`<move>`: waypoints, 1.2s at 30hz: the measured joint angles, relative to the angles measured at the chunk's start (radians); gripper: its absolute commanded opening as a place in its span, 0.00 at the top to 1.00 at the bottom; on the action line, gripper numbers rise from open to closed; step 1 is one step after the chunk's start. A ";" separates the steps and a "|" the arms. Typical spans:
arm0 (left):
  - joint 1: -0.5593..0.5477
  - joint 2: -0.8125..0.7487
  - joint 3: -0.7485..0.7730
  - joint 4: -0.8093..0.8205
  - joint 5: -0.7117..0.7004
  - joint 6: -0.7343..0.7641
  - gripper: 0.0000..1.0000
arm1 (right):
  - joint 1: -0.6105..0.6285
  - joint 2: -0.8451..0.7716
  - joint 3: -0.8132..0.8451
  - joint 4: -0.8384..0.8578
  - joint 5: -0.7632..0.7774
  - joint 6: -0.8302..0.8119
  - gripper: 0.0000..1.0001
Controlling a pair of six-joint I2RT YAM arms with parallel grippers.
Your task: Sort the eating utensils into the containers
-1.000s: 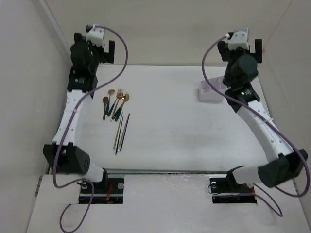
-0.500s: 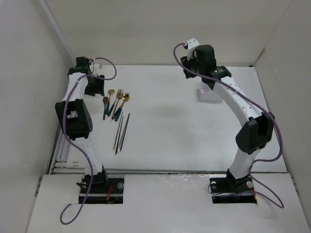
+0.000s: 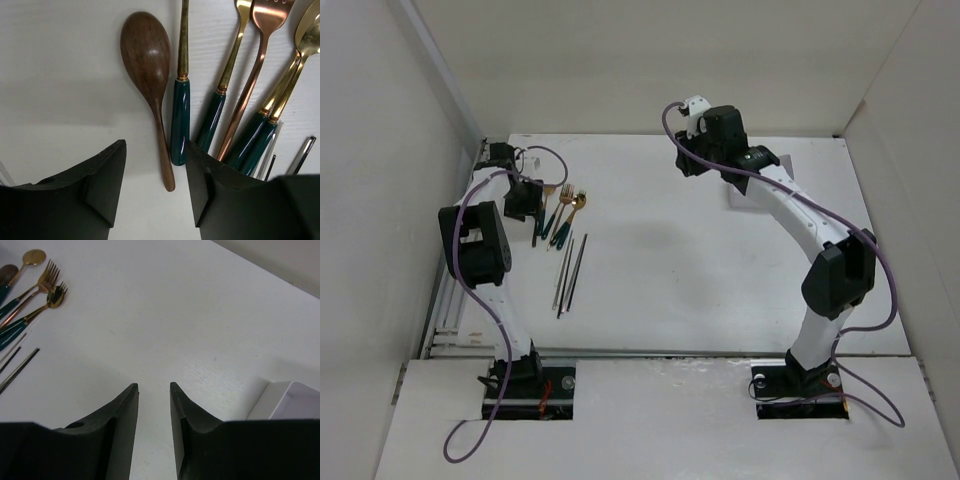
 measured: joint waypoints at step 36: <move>-0.033 0.060 -0.010 0.117 -0.106 -0.026 1.00 | 0.000 0.001 -0.040 0.008 0.004 0.025 0.64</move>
